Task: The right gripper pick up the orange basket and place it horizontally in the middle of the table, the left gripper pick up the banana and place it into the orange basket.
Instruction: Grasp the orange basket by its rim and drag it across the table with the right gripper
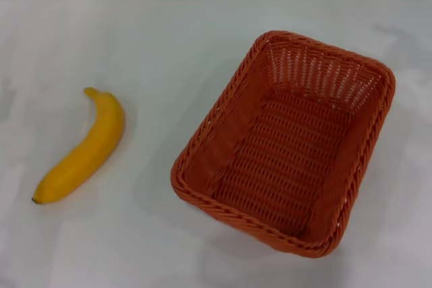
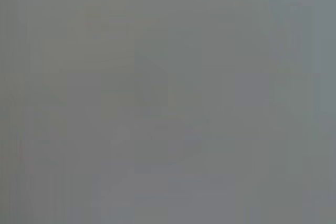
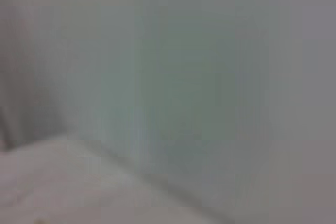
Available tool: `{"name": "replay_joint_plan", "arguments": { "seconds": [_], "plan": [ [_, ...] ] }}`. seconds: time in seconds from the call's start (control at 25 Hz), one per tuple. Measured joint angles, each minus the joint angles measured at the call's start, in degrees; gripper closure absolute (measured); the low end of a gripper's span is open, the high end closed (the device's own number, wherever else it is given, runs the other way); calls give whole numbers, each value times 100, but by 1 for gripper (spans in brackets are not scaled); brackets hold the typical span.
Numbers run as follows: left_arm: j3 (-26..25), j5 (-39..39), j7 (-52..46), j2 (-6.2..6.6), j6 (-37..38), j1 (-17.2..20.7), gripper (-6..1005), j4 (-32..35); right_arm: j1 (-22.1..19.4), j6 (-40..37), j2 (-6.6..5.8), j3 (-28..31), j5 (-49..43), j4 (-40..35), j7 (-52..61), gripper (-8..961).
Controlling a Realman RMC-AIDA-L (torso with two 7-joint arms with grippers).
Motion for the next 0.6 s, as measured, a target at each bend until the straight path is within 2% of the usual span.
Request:
{"name": "replay_joint_plan", "arguments": {
  "seconds": [0.08, 0.12, 0.16, 0.32, 0.4, 0.52, 0.6],
  "plan": [
    [0, 2, -64, 1, 1, 30, 110, -5, 435, -324, -191, -104, -712, 97, 709, 83],
    [-1, 28, -73, 3, 5, 31, 110, -7, 798, -645, -283, -140, -1358, 114, 1225, 83],
    [0, 53, -73, 6, 15, 19, 110, -6, 798, -645, -283, -140, -1358, 114, 1225, 83],
    [0, 128, -74, 10, 52, -20, 110, 4, 1419, -1237, -333, -151, -2465, 122, 1945, 92],
    [0, 169, -75, 11, 103, -1, 109, 18, 1662, -1343, -280, -179, -2830, 155, 2115, 97],
    [-1, 183, -77, 10, 163, 60, 109, 1, 2023, -1297, -11, -254, -3370, 170, 2259, 106],
    [-1, 190, -77, 6, 168, 89, 109, 2, 2127, -1097, 243, -327, -3593, 179, 2270, 112]
  ]
}}
